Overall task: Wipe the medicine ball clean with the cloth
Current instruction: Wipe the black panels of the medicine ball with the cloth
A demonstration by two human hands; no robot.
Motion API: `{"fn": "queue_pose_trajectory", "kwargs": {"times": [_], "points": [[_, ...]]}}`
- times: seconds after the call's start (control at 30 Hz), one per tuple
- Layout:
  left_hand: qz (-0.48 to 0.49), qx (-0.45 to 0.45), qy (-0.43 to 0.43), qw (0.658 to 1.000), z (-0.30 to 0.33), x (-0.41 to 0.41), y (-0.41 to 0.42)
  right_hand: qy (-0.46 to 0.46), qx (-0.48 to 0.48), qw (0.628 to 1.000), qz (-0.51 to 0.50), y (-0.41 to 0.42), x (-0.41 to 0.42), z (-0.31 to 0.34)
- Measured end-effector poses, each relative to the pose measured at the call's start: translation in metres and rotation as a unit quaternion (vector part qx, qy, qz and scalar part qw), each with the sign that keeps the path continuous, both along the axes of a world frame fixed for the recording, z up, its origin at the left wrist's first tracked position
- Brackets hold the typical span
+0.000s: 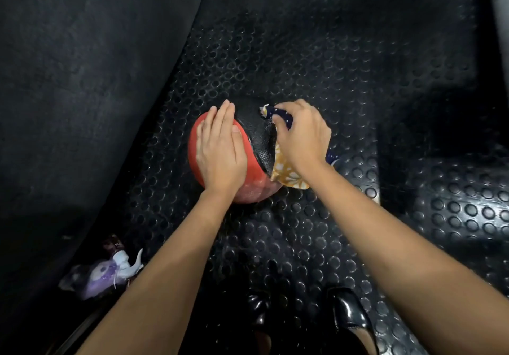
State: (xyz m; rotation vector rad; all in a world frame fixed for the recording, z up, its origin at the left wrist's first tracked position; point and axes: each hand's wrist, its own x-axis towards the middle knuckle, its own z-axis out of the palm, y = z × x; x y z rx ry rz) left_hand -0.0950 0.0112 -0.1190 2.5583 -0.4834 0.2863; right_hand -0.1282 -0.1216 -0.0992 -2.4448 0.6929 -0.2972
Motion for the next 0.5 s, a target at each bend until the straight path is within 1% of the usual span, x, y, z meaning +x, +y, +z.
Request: {"fn": "queue_pose_trajectory", "kwargs": {"times": [0.07,0.17,0.2,0.3,0.4,0.5], "points": [[0.001,-0.006,0.001,1.000,0.000,0.002,0.001,-0.016,0.005,1.000,0.013,0.010,-0.013,0.002],[-0.010,-0.007,0.003,1.000,0.001,0.004,0.005,-0.072,-0.030,0.996,0.051,0.026,-0.037,0.000],[-0.015,-0.009,0.004,1.000,0.001,0.003,0.006,-0.063,-0.029,0.997,0.044,0.021,-0.031,0.000],[-0.011,-0.010,0.012,1.000,0.001,0.000,0.004,0.002,0.012,1.000,-0.002,0.002,-0.004,0.000],[-0.007,0.010,0.011,1.000,0.004,0.001,0.002,0.006,0.024,1.000,0.000,0.003,-0.004,0.001],[-0.004,0.048,0.016,0.999,0.018,0.011,-0.004,-0.006,0.019,1.000,0.013,0.007,-0.015,-0.001]]}}
